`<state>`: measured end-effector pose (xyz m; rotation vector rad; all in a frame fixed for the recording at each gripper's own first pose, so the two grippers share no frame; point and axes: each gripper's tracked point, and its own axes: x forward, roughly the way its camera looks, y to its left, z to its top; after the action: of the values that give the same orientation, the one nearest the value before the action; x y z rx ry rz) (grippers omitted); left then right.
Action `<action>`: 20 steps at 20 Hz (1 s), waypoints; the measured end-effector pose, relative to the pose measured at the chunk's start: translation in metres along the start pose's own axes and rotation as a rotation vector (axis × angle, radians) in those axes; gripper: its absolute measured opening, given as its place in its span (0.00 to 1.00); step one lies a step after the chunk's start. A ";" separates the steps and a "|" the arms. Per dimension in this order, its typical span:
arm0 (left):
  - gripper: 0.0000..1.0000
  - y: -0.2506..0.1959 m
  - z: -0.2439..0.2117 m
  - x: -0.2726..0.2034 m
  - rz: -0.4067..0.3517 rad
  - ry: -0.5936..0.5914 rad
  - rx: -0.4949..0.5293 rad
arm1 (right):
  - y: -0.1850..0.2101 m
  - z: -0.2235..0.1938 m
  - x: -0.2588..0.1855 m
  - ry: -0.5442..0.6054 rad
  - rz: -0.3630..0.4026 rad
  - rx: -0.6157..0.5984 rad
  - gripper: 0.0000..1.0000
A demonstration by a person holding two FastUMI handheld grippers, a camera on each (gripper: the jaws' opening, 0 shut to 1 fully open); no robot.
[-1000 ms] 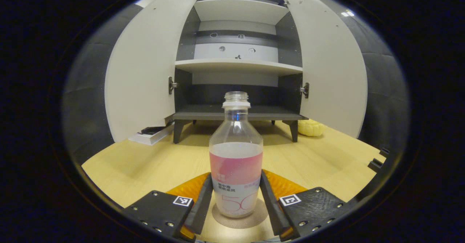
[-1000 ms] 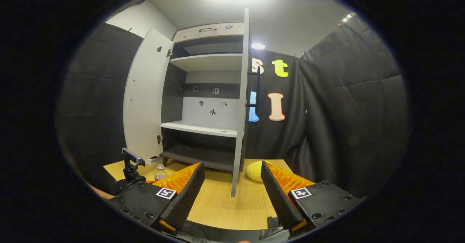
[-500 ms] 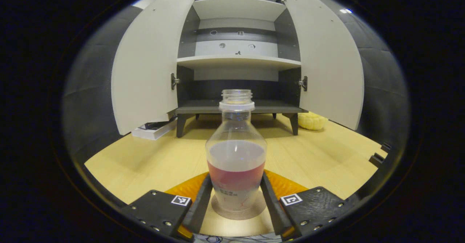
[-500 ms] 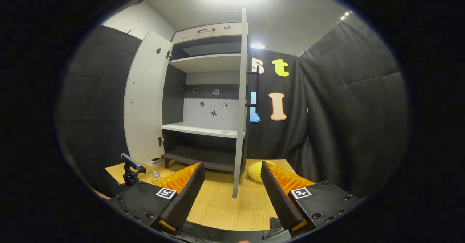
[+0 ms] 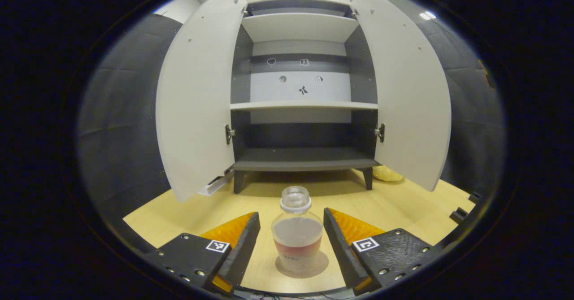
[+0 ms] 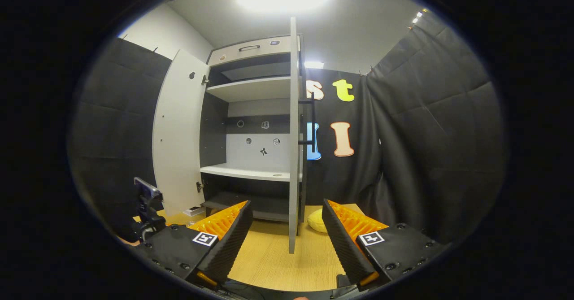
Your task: Grasp the bottle in the cabinet with the left hand and place it on the coaster, then close the right door with the right hand and the left door with the left hand.
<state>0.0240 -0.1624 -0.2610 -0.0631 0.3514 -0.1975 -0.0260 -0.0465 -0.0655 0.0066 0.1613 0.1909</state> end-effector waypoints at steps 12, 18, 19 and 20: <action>0.83 0.065 0.142 -0.072 0.103 -0.155 -0.059 | -0.059 0.046 0.061 -0.071 -0.156 0.005 0.98; 0.83 0.145 0.186 -0.094 0.225 -0.231 -0.027 | -0.086 0.089 0.097 -0.135 -0.351 0.012 0.98; 0.83 0.158 0.190 -0.096 0.242 -0.240 -0.020 | -0.090 0.095 0.100 -0.144 -0.383 0.007 0.96; 0.77 0.171 0.194 -0.098 0.260 -0.245 -0.018 | -0.094 0.101 0.104 -0.148 -0.415 0.003 0.98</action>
<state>0.0321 0.0300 -0.0628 -0.0584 0.1150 0.0710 0.1092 -0.1184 0.0152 -0.0097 0.0126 -0.2242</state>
